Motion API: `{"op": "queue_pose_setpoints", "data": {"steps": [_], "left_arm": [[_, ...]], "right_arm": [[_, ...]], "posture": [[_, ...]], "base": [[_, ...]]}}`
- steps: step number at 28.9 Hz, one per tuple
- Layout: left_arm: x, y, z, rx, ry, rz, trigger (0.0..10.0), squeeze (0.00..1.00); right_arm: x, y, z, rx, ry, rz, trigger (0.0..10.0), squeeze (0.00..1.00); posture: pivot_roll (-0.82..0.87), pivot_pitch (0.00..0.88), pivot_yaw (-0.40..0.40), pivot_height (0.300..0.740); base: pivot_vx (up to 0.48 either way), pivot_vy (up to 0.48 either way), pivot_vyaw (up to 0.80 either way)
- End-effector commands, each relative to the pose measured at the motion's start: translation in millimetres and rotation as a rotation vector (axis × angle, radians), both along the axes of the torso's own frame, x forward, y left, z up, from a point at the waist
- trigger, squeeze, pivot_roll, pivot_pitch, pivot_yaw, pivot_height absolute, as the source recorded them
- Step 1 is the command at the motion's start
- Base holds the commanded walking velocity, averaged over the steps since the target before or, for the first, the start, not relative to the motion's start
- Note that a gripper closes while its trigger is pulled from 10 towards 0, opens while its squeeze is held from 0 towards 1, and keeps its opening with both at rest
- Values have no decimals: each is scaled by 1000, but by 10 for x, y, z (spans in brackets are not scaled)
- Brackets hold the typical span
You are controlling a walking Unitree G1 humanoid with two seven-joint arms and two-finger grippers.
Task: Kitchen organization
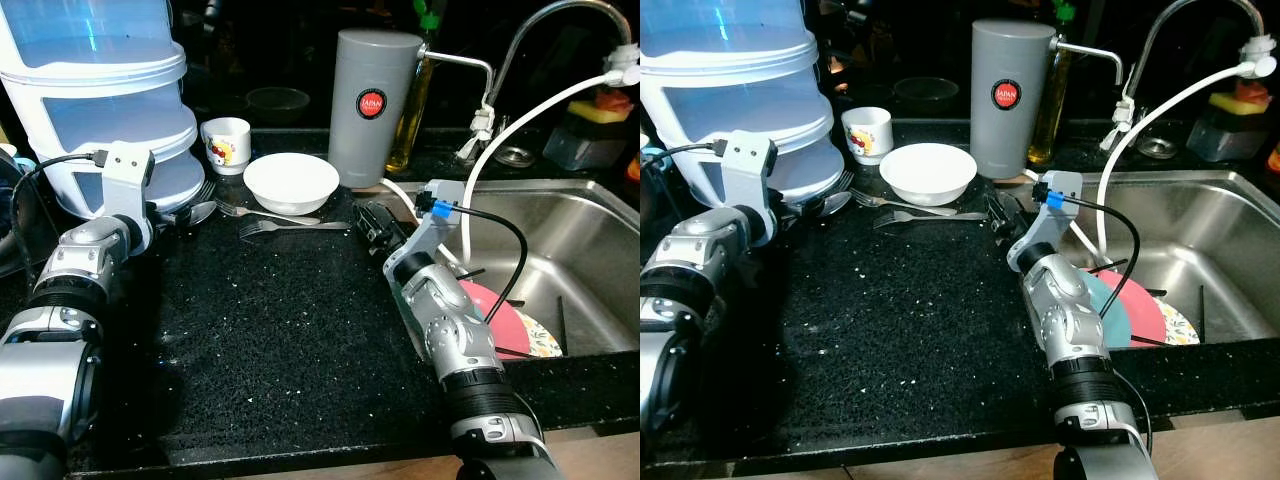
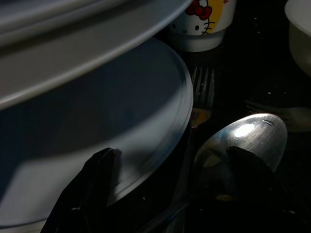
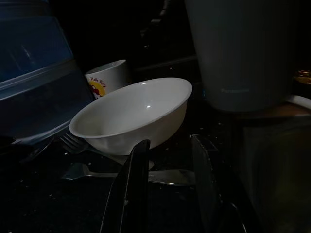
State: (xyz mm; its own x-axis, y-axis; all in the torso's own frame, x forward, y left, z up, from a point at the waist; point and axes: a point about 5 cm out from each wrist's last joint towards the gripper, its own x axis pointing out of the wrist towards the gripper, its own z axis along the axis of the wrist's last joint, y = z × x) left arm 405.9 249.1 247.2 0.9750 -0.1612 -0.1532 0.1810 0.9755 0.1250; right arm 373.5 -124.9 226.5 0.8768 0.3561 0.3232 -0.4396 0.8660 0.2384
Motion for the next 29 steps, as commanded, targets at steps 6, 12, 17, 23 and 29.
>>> {"op": "queue_pose_setpoints", "data": {"steps": [6, 12, 17, 23, 29], "left_arm": [[30, -196, -119, 29, 101, -84, 10000, 0], [50, -259, -22, 47, 85, -115, 10000, 0], [49, -209, 24, 57, 75, -86, 10000, 0], [23, -237, 43, 20, 140, -145, 10000, 0], [6, -223, 75, 14, 147, -148, 10000, 0]], "right_arm": [[-29, -21, -31, -6, 17, -10, 10000, 0], [-30, -26, -28, -4, 19, -14, 10000, 0], [-31, -40, -21, -3, 17, -18, 10000, 0], [-39, -55, -22, -1, 19, -24, 10000, 0], [-39, -58, -11, -2, 15, -24, 10000, 0]], "posture": [[53, 147, -11, 740], [54, 139, -9, 740], [54, 137, -9, 740], [55, 122, -8, 740], [54, 119, -6, 740]], "base": [[0, 0, 0], [0, 0, 0], [0, 0, 0], [0, 0, 0], [0, 0, 0]]}}
